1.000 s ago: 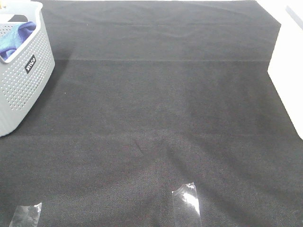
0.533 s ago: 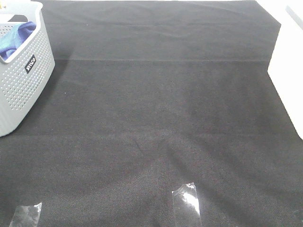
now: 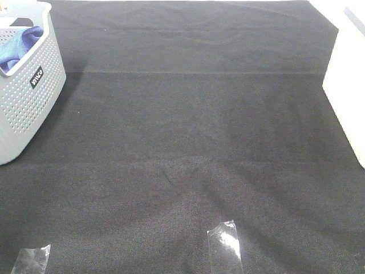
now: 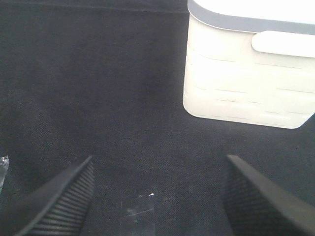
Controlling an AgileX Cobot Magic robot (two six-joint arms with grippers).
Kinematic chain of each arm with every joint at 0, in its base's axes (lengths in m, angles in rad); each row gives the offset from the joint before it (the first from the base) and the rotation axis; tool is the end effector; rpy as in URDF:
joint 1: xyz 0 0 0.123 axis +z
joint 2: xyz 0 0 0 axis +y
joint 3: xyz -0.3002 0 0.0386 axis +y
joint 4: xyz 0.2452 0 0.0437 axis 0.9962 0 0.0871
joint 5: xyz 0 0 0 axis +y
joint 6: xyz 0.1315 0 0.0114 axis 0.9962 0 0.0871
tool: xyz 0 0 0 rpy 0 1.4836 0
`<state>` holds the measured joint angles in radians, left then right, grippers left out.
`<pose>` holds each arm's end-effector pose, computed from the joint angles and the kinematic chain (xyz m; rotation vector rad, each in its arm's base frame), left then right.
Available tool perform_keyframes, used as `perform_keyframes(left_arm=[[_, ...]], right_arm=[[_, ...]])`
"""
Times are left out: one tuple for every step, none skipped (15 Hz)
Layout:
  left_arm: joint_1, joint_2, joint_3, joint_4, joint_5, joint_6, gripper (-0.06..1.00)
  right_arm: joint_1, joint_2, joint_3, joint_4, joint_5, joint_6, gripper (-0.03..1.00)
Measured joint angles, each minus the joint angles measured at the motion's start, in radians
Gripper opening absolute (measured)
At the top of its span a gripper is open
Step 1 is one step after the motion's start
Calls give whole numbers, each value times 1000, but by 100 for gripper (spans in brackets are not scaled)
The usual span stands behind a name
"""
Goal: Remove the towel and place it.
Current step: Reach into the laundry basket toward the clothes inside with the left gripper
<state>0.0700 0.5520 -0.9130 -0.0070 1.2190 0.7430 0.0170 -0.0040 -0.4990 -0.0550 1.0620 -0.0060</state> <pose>0.0731 0.0043 0.3488 0.7847 2.2421 0.3888 0.0110 -0.0062 0.2570 -0.0208 2.0418 -0.0589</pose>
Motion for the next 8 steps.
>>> perform_keyframes(left_arm=[[0, 64, -44, 7, 0, 61, 99], [0, 143, -92, 18, 0, 112, 99], [0, 175, -115, 26, 0, 127, 99], [0, 257, -156, 48, 0, 152, 99], [0, 335, -205, 74, 0, 169, 99], [0, 428, -274, 118, -1, 184, 99], [0, 462, -297, 139, -1, 190, 99], [0, 523, -339, 173, -1, 198, 99]], right_arm=[[0, 0, 0, 0, 0, 0, 69], [0, 0, 0, 0, 0, 0, 69], [0, 0, 0, 0, 0, 0, 69], [0, 0, 0, 0, 0, 0, 69], [0, 0, 0, 0, 0, 0, 69], [0, 0, 0, 0, 0, 0, 69], [0, 0, 0, 0, 0, 0, 69], [0, 0, 0, 0, 0, 0, 69]])
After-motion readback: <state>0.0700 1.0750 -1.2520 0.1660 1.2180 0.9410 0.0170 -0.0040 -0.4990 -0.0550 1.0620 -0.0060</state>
